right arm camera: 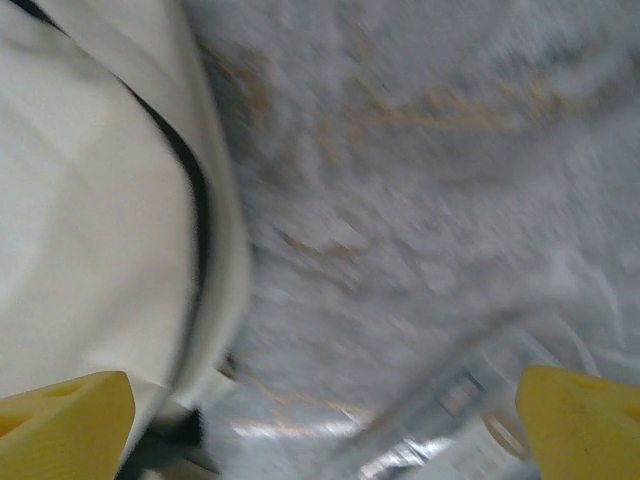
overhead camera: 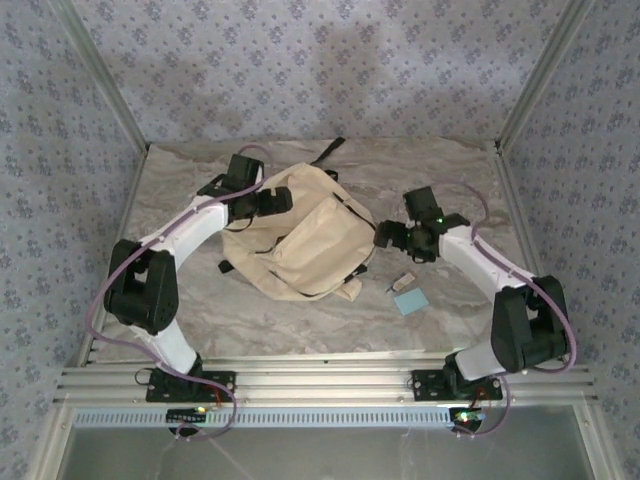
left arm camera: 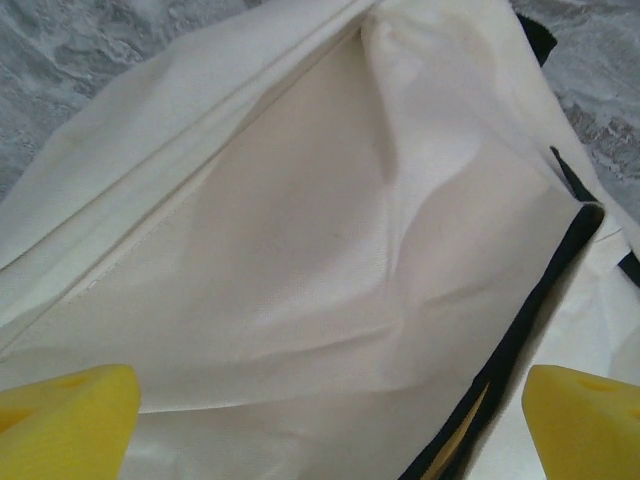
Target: Pack the student bag
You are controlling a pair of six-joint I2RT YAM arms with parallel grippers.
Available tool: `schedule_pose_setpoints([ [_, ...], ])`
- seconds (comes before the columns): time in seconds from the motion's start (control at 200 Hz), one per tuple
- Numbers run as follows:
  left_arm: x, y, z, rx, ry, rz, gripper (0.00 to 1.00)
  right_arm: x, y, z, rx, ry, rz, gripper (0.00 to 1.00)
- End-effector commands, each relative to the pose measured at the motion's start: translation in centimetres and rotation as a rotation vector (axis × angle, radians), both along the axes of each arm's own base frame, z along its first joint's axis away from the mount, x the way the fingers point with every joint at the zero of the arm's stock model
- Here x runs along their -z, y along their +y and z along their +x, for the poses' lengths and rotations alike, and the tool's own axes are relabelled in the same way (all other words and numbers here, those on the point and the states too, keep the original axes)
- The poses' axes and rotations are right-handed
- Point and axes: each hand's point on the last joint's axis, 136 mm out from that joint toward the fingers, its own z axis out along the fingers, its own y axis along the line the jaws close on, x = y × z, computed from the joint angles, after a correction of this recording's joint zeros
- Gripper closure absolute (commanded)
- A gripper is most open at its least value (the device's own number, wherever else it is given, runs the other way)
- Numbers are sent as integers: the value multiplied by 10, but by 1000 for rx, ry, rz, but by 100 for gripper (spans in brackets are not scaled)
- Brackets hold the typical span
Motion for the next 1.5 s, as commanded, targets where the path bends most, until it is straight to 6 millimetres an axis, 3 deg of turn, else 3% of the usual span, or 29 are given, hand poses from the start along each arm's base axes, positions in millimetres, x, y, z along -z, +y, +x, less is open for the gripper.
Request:
schedule_pose_setpoints([
  [0.0, -14, -8, 5, 32, -54, -27, 2, 19, -26, -37, 112, 106, -89, 0],
  [0.11, -16, -6, 0, 34, -60, -29, 1, 27, -37, -55, 184, 153, -151, 0],
  [0.2, -17, -4, -5, 35, -63, -25, 1, 31, -32, -62, 191, 170, -168, 2],
  [0.445, -18, 2, -15, 34, -61, -23, 1, 58, -11, -53, 223, 188, -116, 10],
  [0.68, -24, 20, -23, -25, -77, -30, 0, 67, 12, -22, 162, 148, -122, 9],
  [0.899, -23, 26, -27, -43, -73, -38, 0, 48, 41, 11, 22, 100, -182, 9],
  [0.964, -23, 27, -27, -45, -70, -36, 0, 45, 42, 9, 6, 92, -210, 10],
  [1.294, -21, 25, -26, -37, -68, -40, 0, 61, 29, -44, -13, 167, -256, 18],
  [1.494, -21, 24, -26, -30, -63, -47, 0, 68, 26, -50, -90, 164, -239, 25],
])
